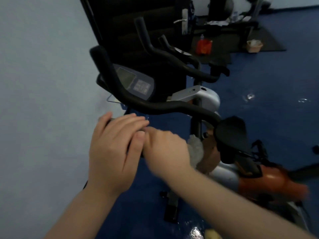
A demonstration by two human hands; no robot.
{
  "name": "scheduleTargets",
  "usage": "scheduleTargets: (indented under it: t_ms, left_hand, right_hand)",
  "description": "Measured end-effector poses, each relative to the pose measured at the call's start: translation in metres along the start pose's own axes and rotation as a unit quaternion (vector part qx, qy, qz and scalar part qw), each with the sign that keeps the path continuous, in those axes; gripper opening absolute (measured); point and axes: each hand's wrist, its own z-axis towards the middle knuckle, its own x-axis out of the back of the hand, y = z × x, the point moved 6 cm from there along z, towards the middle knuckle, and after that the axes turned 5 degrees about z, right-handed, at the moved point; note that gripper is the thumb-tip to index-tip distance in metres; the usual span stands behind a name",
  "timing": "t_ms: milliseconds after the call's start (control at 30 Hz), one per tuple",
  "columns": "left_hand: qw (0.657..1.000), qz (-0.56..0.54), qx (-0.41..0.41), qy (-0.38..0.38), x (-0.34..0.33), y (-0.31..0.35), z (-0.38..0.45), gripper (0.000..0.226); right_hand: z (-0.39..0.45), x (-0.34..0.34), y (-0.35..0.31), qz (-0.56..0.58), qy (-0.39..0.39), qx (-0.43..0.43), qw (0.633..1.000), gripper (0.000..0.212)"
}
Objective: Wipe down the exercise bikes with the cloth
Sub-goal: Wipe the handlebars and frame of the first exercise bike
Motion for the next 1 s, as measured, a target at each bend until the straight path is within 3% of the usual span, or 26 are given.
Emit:
scheduleTargets:
  t_ms: [67, 267, 400, 467, 567, 633, 700, 800, 867, 1000]
  left_hand:
    - [1.000, 0.026, -0.006, 0.013, -0.004, 0.004, 0.001, 0.040]
    - [0.991, 0.129, -0.025, 0.025, -0.024, 0.008, -0.002, 0.037]
    - [0.979, 0.203, 0.006, 0.029, -0.034, 0.005, -0.006, 0.040]
    - [0.975, 0.216, 0.021, 0.041, -0.037, 0.005, -0.006, 0.041]
    - [0.973, 0.224, 0.023, 0.056, -0.039, 0.005, -0.005, 0.042]
    - [0.972, 0.226, 0.019, 0.057, -0.039, 0.003, -0.006, 0.041]
    - [0.972, 0.228, 0.016, 0.058, -0.040, 0.003, -0.008, 0.041]
    - [0.971, 0.230, 0.010, 0.062, -0.040, 0.004, -0.008, 0.042]
    - [0.972, 0.228, 0.011, 0.063, -0.039, 0.004, -0.007, 0.042]
    - [0.973, 0.220, 0.009, 0.067, -0.041, 0.005, -0.007, 0.041]
  right_hand:
    - [-0.024, 0.006, 0.002, 0.055, 0.052, -0.017, 0.997, 0.027]
    - [-0.051, 0.012, 0.068, 0.143, 0.068, 0.066, 0.985, 0.032]
    - [-0.029, 0.009, 0.093, 0.257, 0.111, -0.087, 0.956, 0.019]
    - [-0.031, 0.003, 0.096, 0.308, 0.086, -0.147, 0.936, 0.031]
    - [-0.056, -0.009, 0.089, 0.451, 0.149, -0.264, 0.840, 0.061]
    - [-0.068, -0.019, 0.079, 0.525, 0.168, -0.335, 0.764, 0.066]
    - [-0.059, -0.025, 0.087, 0.559, 0.144, -0.376, 0.725, 0.056]
    - [-0.031, -0.020, 0.110, 0.568, 0.114, -0.429, 0.693, 0.034]
    - [-0.026, -0.018, 0.114, 0.551, 0.115, -0.434, 0.704, 0.032]
    - [-0.046, -0.016, 0.098, 0.469, 0.122, -0.390, 0.783, 0.027]
